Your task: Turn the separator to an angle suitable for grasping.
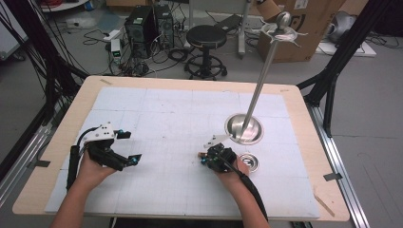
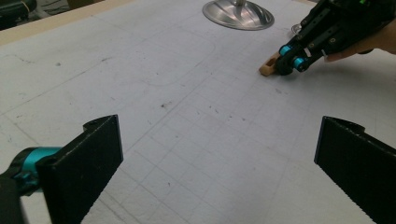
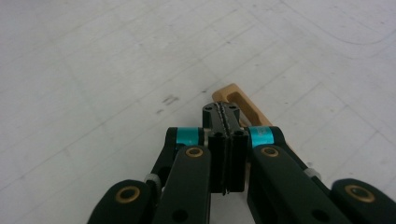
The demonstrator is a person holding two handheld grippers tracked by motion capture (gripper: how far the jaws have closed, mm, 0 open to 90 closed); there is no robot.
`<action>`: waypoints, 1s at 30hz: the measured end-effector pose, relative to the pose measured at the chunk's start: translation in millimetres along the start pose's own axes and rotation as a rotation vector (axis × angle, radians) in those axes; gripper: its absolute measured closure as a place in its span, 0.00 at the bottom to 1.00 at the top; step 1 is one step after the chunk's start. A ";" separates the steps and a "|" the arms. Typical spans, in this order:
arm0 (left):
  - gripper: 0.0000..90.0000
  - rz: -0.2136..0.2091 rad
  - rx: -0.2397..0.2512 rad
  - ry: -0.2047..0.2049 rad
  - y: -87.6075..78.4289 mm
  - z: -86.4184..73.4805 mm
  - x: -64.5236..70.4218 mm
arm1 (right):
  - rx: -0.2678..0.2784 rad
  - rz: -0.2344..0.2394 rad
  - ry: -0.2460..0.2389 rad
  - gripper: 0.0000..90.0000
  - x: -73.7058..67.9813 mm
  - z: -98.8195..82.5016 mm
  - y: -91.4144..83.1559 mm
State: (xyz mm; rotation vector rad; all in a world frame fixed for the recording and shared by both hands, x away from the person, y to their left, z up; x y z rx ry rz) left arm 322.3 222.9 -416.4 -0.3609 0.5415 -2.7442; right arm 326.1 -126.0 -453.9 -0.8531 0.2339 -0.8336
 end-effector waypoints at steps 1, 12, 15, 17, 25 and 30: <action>0.02 -0.002 0.001 -0.001 0.1 0.0 0.0 | 0.000 -0.006 0.010 1.00 1.8 0.8 1.2; 0.02 -0.004 0.005 -0.003 -0.8 -0.1 -0.8 | -0.012 -0.035 0.049 1.00 18.8 8.6 7.2; 0.02 -0.002 0.003 -0.004 -0.8 -0.2 -0.5 | -0.004 -0.032 0.050 1.00 18.3 8.7 3.7; 0.02 -0.006 0.003 -0.001 -1.1 0.1 -0.6 | 0.008 -0.024 0.052 1.00 17.5 9.5 -2.3; 0.02 -0.036 0.036 -0.004 -3.8 2.1 0.3 | 0.121 0.010 0.066 0.95 31.8 0.2 -39.8; 0.02 -0.029 0.028 -0.005 -2.4 1.5 1.0 | 0.186 0.010 0.075 0.90 42.4 -10.1 -57.7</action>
Point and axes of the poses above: each handheld gripper's, and its own axes: y roughly forward along the jaws, z roughly out of its top, x roughly to its right, the point moved 2 cm from there along y, roughly forward along the jaws, and after that the axes turned 12 degrees about -z, right-handed, at the moved point
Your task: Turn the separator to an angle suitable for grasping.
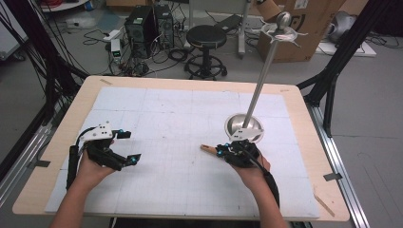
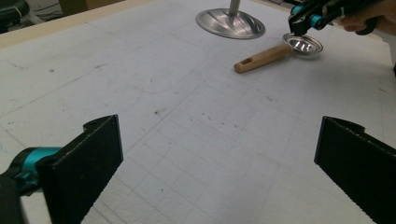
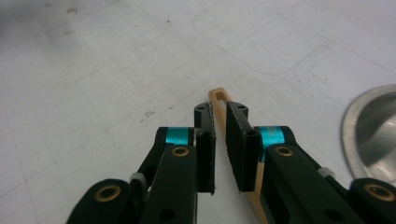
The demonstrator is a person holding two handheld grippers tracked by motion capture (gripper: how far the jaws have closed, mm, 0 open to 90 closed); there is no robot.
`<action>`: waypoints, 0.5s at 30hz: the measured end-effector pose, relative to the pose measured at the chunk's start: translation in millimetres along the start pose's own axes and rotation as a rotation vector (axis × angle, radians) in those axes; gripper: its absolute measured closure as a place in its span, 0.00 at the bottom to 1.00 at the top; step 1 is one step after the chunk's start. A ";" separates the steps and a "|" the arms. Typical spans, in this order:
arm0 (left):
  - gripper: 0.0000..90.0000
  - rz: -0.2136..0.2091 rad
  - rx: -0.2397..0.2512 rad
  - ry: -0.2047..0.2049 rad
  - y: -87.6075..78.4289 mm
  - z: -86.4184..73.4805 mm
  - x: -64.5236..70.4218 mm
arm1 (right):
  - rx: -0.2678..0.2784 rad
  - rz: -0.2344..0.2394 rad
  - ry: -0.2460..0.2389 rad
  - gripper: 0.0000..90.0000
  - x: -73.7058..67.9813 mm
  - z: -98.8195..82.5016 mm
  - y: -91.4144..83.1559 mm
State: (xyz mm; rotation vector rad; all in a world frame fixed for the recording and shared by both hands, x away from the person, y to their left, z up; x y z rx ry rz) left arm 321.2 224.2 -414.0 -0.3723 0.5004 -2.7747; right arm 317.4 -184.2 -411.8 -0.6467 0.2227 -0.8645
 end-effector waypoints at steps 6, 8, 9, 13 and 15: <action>0.02 -0.005 0.001 0.005 0.1 0.5 0.8 | 0.064 0.013 0.018 0.85 6.1 -6.1 -14.1; 0.02 -0.006 0.006 0.004 -0.1 0.7 1.3 | 0.078 0.021 0.017 0.82 7.7 -7.1 -17.5; 0.02 -0.007 0.006 0.005 -0.3 0.8 1.3 | 0.085 0.025 0.013 0.81 8.1 -7.4 -19.8; 0.02 -0.011 0.008 0.009 -0.1 1.2 1.9 | 0.122 0.027 0.004 0.76 10.6 -8.3 -30.7; 0.02 -0.016 0.008 0.011 0.1 1.4 1.9 | 0.128 0.029 0.009 0.75 12.1 -9.2 -36.7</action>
Point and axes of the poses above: each handheld gripper's, and its own axes: y roughly forward along the jaws, z roughly out of its top, x roughly to its right, the point moved 2 cm from there along y, roughly forward along the jaws, and after that the axes turned 12 degrees about -z, right-handed, at the moved point
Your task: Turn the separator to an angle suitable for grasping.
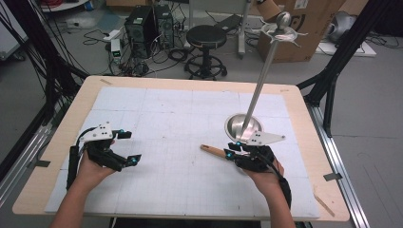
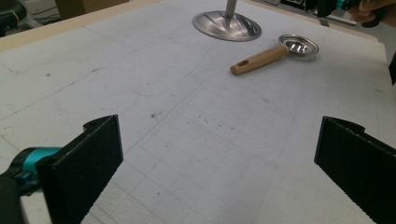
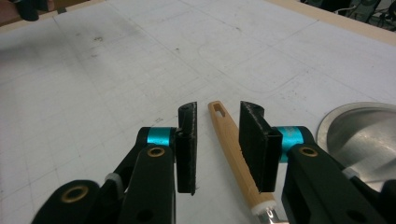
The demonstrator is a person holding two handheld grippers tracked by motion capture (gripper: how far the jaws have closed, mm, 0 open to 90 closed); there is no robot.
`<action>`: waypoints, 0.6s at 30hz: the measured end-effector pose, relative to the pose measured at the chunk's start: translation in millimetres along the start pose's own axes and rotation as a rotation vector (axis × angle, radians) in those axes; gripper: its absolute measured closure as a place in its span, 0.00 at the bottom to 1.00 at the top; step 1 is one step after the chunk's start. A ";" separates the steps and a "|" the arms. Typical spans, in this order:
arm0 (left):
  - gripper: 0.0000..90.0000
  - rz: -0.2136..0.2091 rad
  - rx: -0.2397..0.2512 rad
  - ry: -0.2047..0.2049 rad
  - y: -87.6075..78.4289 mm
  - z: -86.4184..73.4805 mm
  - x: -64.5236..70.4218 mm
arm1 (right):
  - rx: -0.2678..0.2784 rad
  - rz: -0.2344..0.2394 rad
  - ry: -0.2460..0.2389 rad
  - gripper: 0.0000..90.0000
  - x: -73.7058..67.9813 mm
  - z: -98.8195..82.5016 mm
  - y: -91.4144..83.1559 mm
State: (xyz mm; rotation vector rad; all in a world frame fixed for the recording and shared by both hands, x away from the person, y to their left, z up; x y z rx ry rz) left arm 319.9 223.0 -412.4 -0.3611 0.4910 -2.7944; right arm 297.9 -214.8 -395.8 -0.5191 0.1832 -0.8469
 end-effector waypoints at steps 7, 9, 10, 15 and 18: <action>0.02 -0.016 0.014 0.001 0.5 1.4 1.6 | 0.045 -0.001 -0.015 0.64 5.1 1.4 -10.9; 0.02 -0.017 0.019 0.000 -0.9 1.7 1.2 | 0.054 -0.010 -0.020 0.60 6.9 1.5 -12.2; 0.02 -0.014 0.023 0.000 -1.5 1.8 0.9 | 0.055 -0.012 -0.018 0.57 7.5 1.3 -13.0; 0.02 -0.019 0.040 -0.009 -3.2 2.4 0.0 | 0.086 -0.044 -0.010 0.43 12.0 0.2 -15.8; 0.02 -0.023 0.043 -0.008 -3.3 2.7 -0.2 | 0.090 -0.044 -0.019 0.39 12.6 0.4 -15.1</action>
Point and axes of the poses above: each handheld gripper's, and its own axes: y roughly forward along the jaws, z roughly out of its top, x roughly to its right, the point moved 2 cm from there along y, roughly forward along the jaws, and after that the axes turned 12 degrees about -z, right-handed, at the moved point
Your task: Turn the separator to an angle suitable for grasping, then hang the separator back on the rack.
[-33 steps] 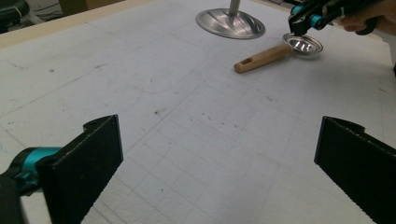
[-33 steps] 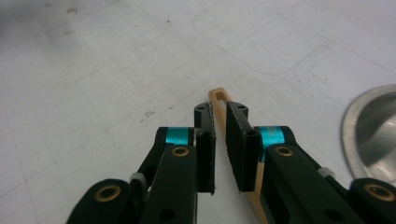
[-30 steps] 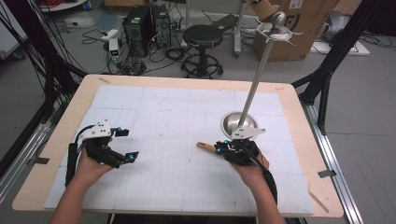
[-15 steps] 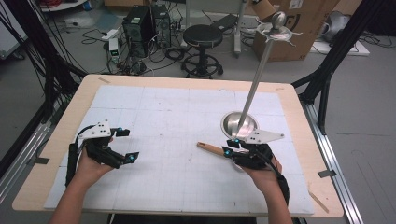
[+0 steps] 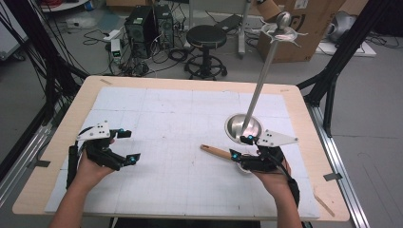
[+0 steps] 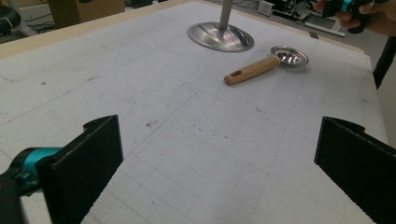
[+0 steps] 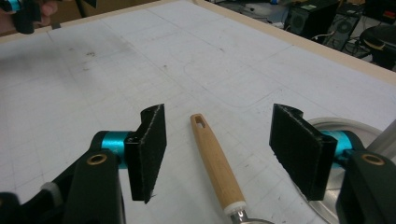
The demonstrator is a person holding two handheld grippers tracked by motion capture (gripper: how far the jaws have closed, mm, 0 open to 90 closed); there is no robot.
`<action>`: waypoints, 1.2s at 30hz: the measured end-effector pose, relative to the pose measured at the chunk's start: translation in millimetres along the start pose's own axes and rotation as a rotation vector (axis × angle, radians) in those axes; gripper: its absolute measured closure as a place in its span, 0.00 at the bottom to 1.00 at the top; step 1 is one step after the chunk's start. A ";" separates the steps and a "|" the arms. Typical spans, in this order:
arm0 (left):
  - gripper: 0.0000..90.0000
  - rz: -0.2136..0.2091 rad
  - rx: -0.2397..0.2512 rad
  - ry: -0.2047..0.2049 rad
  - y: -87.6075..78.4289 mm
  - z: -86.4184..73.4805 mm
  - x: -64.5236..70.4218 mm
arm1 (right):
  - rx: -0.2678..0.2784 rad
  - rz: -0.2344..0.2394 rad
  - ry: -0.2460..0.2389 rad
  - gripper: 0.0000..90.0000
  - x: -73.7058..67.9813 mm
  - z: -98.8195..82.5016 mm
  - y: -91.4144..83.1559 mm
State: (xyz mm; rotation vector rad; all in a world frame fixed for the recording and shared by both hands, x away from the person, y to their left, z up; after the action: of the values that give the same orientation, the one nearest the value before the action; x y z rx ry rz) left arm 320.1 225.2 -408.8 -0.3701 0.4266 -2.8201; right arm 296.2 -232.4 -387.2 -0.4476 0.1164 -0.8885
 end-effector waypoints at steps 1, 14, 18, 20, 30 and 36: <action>0.02 -0.001 0.002 0.000 0.1 0.0 0.0 | -0.001 -0.002 -0.002 0.37 0.6 -0.1 0.8; 0.02 -0.015 0.012 0.004 -1.5 1.1 1.6 | -0.037 -0.022 0.012 0.26 -0.6 -1.1 8.2; 0.02 -0.013 0.012 0.004 -1.8 1.0 0.9 | -0.053 -0.032 0.008 0.26 0.9 -2.9 9.9; 0.02 -0.014 0.008 0.006 -1.3 0.7 0.8 | -0.059 -0.034 0.019 0.25 0.8 -3.4 9.9; 0.02 -0.014 0.009 0.002 -1.3 0.5 0.6 | -0.071 -0.035 0.024 0.24 1.0 -4.0 11.6; 0.02 -0.004 -0.002 0.008 -1.1 0.8 1.4 | -0.083 -0.032 0.025 0.24 -1.4 -3.2 15.1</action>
State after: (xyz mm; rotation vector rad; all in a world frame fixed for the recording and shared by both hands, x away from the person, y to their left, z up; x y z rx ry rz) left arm 318.8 225.7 -407.4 -0.3610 0.4309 -2.8260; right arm 305.3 -224.1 -396.6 -0.5173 0.1696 -0.9235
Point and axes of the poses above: each handheld gripper's, and its own axes: y roughly forward along the jaws, z roughly out of its top, x roughly to its right, the point moved 2 cm from there along y, roughly forward along the jaws, and after that the axes turned 12 degrees about -z, right-handed, at the moved point
